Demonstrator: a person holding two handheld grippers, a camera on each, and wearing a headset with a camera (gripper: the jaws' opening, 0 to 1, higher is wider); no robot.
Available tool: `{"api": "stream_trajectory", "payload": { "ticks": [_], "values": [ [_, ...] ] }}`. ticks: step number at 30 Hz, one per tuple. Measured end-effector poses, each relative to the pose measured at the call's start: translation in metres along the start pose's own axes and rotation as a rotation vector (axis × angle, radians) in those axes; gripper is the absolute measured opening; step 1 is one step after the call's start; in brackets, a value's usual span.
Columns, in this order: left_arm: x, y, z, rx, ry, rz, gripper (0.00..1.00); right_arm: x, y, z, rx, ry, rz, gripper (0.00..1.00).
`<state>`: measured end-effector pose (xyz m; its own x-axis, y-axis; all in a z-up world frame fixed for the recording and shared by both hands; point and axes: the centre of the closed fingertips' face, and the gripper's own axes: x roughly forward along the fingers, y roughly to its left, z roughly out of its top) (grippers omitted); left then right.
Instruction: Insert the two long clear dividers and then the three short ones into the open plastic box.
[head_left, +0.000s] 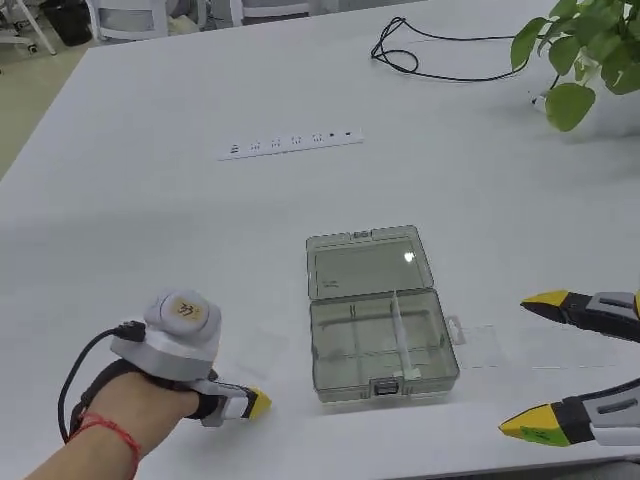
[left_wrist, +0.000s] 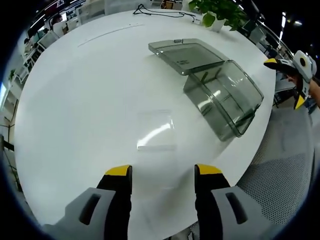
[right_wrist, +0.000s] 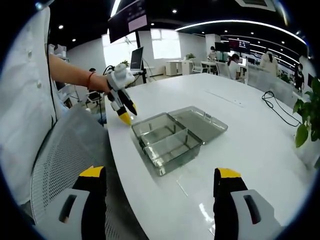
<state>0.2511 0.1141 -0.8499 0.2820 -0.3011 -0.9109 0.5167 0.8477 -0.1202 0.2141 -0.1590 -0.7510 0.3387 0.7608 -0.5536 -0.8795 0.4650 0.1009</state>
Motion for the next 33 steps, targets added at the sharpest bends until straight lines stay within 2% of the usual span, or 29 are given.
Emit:
{"api": "stream_trajectory", "payload": {
  "ticks": [2,8,14,20,33],
  "values": [
    [-0.0004,0.0018,0.0006,-0.009,0.004,0.013,0.47,-0.0002,-0.0006,0.0020,-0.002,-0.011,-0.003,0.89],
    [0.0012,0.0065,-0.0010,0.023,0.028,0.061,0.41,0.0015,-0.0024,0.0035,0.006,-0.023,-0.008,0.89],
    [0.0008,0.0096,-0.0029,0.060,0.052,0.079,0.37,0.0013,-0.0023,0.0032,0.010,-0.028,-0.013,0.88],
    [0.0010,0.0105,-0.0028,0.083,0.059,0.083,0.32,0.0008,-0.0029,0.0037,0.014,-0.036,-0.021,0.88],
    [0.0013,0.0087,-0.0031,0.103,0.074,0.065,0.32,-0.0002,-0.0014,0.0012,0.025,-0.043,-0.032,0.87]
  ]
}}
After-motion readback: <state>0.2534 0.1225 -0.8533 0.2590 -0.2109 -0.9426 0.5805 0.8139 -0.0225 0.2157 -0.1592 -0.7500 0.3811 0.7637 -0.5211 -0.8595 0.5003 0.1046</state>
